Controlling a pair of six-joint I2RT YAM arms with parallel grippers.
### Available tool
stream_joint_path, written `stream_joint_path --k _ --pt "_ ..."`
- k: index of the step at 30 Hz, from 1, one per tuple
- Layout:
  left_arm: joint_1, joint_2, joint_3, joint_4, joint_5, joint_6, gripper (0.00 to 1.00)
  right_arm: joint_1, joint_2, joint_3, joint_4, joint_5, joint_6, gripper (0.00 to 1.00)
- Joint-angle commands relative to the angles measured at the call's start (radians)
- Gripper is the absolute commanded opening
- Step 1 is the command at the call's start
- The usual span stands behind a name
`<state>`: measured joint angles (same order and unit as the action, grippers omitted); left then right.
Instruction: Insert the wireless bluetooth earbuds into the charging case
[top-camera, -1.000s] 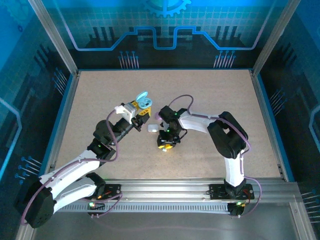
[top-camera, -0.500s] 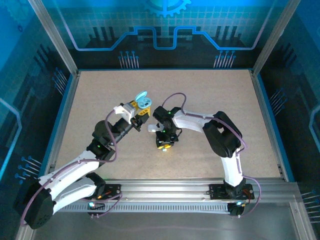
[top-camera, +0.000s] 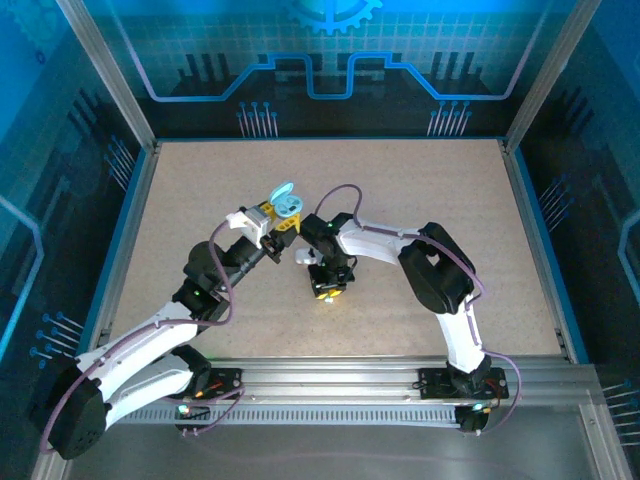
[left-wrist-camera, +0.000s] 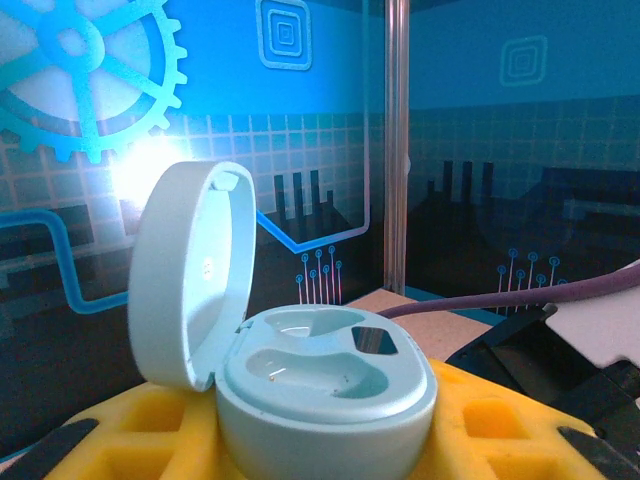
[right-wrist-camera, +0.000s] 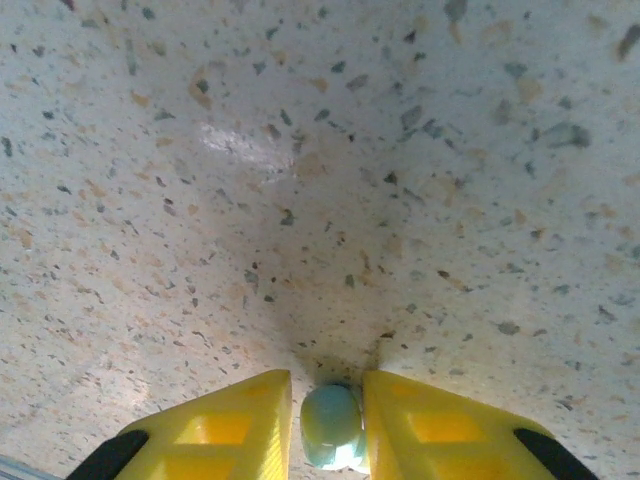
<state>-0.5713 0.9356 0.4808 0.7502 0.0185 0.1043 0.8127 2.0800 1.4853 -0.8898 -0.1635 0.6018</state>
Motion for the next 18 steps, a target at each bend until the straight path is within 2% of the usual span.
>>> stream_joint_path --k 1,18 --pt "0.006 -0.021 -0.011 0.015 -0.011 0.001 0.31 0.026 0.036 0.022 -0.068 0.022 -0.020 0.26" --pt "0.006 -0.027 -0.010 0.013 -0.009 -0.004 0.31 0.041 0.060 0.038 -0.103 0.038 -0.039 0.24"
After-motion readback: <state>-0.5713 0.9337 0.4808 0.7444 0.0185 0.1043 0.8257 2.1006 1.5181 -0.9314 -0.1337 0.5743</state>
